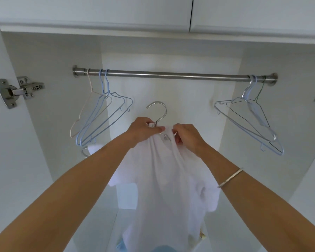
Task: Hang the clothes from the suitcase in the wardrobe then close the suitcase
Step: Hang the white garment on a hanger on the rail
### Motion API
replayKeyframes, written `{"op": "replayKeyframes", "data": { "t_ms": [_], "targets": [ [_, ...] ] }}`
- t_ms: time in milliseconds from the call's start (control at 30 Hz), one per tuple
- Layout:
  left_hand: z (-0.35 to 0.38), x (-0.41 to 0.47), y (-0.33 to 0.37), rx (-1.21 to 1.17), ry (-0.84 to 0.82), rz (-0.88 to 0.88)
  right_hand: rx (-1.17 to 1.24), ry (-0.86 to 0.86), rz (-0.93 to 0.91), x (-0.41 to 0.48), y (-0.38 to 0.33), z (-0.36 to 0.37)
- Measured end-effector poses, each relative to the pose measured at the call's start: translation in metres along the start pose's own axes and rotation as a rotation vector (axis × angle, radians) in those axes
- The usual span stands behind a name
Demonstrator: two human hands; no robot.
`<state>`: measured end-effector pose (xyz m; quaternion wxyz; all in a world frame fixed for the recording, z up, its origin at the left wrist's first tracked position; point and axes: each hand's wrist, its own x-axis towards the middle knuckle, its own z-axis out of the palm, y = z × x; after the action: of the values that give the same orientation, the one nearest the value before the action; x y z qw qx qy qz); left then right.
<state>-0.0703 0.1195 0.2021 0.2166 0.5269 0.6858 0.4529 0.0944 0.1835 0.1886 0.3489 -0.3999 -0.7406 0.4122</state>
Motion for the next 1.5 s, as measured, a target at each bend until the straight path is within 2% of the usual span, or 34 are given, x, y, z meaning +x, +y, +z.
{"op": "replayKeyframes", "data": {
  "t_ms": [67,133,233,300,433,600,700,800,1033,1133,1267,1433,1500],
  "targets": [
    [-0.010,-0.003,0.001,-0.006,-0.126,-0.006,-0.060,-0.010,-0.012,0.005,0.003,-0.009],
    [-0.018,-0.006,0.000,-0.013,-0.205,-0.011,-0.148,-0.090,-0.020,0.005,0.012,-0.017],
    [-0.023,-0.007,0.001,-0.065,-0.176,0.018,-0.273,-0.247,0.049,0.001,0.026,-0.021],
    [-0.021,-0.008,0.003,-0.077,-0.145,0.038,-0.369,-0.249,0.013,0.002,0.030,-0.019],
    [-0.012,-0.009,0.005,-0.154,-0.125,0.065,-0.438,-0.175,-0.159,0.002,0.022,-0.010],
    [-0.023,-0.008,0.004,0.030,-0.093,0.124,-0.546,-0.031,-0.333,0.006,0.017,-0.024],
    [-0.036,-0.008,-0.009,0.245,-0.160,0.028,-0.622,0.103,-0.346,0.012,0.024,-0.042],
    [-0.045,-0.006,-0.022,0.352,-0.168,-0.002,-0.660,0.225,-0.316,0.014,0.029,-0.056],
    [-0.061,-0.004,-0.048,0.399,-0.119,-0.078,-0.725,0.348,-0.246,0.011,0.034,-0.064],
    [-0.056,-0.004,-0.045,0.319,-0.068,-0.033,-0.666,0.309,-0.262,0.009,0.030,-0.059],
    [-0.036,-0.002,-0.025,0.260,-0.167,0.113,-0.651,0.218,-0.336,0.006,0.018,-0.041],
    [-0.030,-0.002,-0.024,0.226,-0.049,0.192,-0.457,0.136,-0.328,0.009,0.009,-0.047],
    [-0.031,-0.002,-0.025,0.231,-0.017,0.212,-0.500,0.052,-0.275,0.007,0.010,-0.059]
  ]
}}
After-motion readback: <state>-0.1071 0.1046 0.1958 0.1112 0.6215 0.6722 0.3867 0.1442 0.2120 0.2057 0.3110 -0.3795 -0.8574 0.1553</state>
